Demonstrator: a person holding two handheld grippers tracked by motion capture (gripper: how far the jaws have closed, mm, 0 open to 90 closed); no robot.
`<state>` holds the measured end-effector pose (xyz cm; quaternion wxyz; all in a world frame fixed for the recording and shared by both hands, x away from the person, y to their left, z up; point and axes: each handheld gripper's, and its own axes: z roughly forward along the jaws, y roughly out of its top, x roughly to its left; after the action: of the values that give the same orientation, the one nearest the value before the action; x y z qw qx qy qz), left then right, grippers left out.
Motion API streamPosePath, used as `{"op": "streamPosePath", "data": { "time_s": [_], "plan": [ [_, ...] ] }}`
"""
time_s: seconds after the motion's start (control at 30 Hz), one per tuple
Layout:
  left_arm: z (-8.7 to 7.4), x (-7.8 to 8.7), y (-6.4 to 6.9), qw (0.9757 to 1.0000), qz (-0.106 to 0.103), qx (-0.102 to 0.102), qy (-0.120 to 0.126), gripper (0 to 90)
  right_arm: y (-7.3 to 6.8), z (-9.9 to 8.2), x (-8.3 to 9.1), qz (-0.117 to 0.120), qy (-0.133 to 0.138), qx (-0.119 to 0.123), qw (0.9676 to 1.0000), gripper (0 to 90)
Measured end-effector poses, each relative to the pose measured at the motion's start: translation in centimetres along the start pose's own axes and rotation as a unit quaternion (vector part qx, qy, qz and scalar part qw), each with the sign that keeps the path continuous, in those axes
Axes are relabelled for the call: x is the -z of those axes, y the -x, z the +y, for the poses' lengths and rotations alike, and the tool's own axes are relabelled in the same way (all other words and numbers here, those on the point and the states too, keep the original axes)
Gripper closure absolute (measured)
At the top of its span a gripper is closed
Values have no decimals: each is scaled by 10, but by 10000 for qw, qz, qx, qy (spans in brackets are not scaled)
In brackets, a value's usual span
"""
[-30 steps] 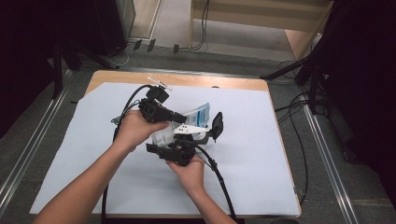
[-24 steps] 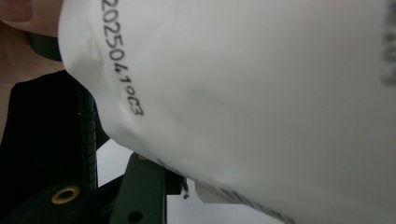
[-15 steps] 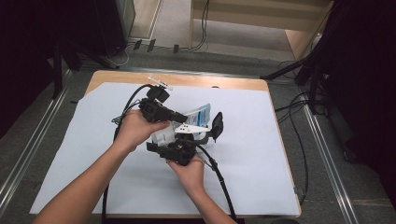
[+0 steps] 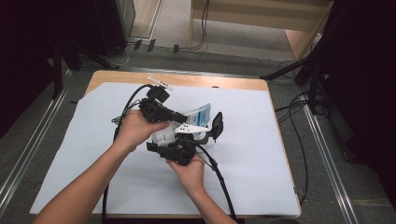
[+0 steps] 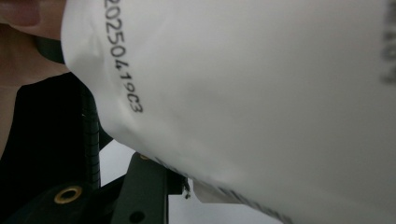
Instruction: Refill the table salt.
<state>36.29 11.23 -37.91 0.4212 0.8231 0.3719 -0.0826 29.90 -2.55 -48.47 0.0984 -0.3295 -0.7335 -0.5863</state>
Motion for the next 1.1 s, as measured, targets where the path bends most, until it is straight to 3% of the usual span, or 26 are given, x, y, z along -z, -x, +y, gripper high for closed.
{"op": "streamPosePath", "data": {
  "time_s": [0.53,0.93,1.1],
  "plan": [
    [1,-1,0,10000,-15,33,4,883,0,1,1,6,-2,-10,10000,655],
    [3,-2,4,9999,98,-45,-32,883,0,2,1,4,18,-37,10000,658],
    [3,-2,3,10000,68,9,35,883,0,2,2,-38,13,52,10000,641]
  ]
}}
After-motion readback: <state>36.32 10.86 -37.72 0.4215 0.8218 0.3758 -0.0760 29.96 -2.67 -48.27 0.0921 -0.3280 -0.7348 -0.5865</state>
